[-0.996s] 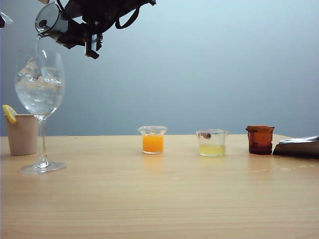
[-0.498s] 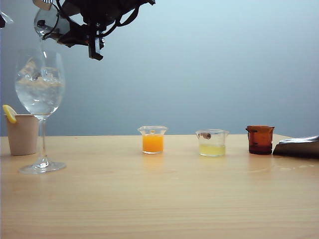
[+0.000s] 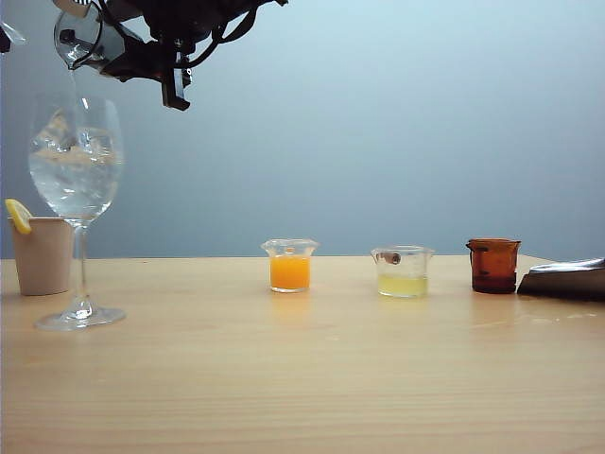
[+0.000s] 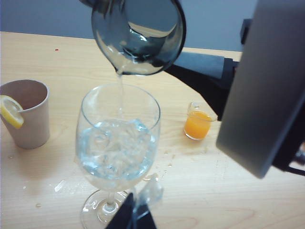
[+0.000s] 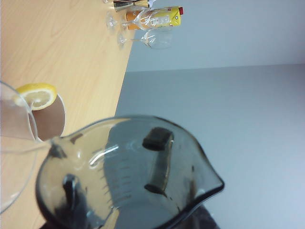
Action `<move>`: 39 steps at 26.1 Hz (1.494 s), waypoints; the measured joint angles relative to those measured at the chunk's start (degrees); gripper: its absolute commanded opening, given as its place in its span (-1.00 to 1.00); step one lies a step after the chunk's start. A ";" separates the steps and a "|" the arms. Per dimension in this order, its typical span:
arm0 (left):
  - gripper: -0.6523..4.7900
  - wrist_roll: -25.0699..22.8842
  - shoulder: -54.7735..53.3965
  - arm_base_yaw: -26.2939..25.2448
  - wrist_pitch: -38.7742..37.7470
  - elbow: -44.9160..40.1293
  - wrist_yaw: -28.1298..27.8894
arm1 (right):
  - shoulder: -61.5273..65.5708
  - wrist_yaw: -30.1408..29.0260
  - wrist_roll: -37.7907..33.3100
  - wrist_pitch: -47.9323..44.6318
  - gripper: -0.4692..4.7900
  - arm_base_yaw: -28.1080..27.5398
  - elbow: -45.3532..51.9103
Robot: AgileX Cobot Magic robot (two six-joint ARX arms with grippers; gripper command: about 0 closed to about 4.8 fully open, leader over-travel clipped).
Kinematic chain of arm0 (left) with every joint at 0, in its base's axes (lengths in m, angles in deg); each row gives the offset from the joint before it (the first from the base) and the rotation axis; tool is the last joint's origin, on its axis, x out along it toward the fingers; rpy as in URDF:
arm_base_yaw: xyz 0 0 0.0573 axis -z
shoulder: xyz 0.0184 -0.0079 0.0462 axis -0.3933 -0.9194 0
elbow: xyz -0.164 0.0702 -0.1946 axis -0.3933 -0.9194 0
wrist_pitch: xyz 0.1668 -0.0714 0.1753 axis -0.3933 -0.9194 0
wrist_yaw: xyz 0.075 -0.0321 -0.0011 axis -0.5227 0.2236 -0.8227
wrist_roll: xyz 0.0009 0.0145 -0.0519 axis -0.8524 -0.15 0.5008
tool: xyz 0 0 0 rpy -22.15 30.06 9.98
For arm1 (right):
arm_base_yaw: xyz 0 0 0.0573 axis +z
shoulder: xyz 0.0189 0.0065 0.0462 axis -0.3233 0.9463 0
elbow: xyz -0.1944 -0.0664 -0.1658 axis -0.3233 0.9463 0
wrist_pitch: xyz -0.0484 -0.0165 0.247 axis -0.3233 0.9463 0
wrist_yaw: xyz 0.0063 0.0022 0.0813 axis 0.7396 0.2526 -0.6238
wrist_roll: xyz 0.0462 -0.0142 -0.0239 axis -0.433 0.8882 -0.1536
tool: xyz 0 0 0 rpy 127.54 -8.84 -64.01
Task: Pick up the first measuring cup from the left, pour the coconut rum inside into the goblet, and finally put the measuring cup back in its original place.
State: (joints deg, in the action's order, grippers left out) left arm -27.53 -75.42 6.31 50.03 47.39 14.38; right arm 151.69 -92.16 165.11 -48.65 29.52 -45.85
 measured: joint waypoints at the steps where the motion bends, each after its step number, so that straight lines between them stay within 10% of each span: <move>1: -0.78 0.00 0.00 0.00 0.00 0.00 0.00 | 0.00 0.00 0.02 0.00 -0.63 0.00 0.00; 17: -0.78 0.00 0.04 0.00 0.00 0.00 0.00 | 0.00 0.02 -2.93 0.00 -0.64 0.07 -0.02; 30: -0.78 0.00 0.07 0.00 0.00 0.00 -0.02 | 0.00 4.28 -62.03 -6.47 -0.64 -8.41 -0.02; 39: -0.78 -0.02 0.07 0.00 0.02 0.00 -0.02 | -0.20 6.23 -70.01 -8.26 -0.64 -9.60 7.10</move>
State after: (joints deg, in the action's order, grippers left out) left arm -27.55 -75.35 6.31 50.05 47.39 14.35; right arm 151.49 -85.93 95.11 -56.92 19.93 -38.74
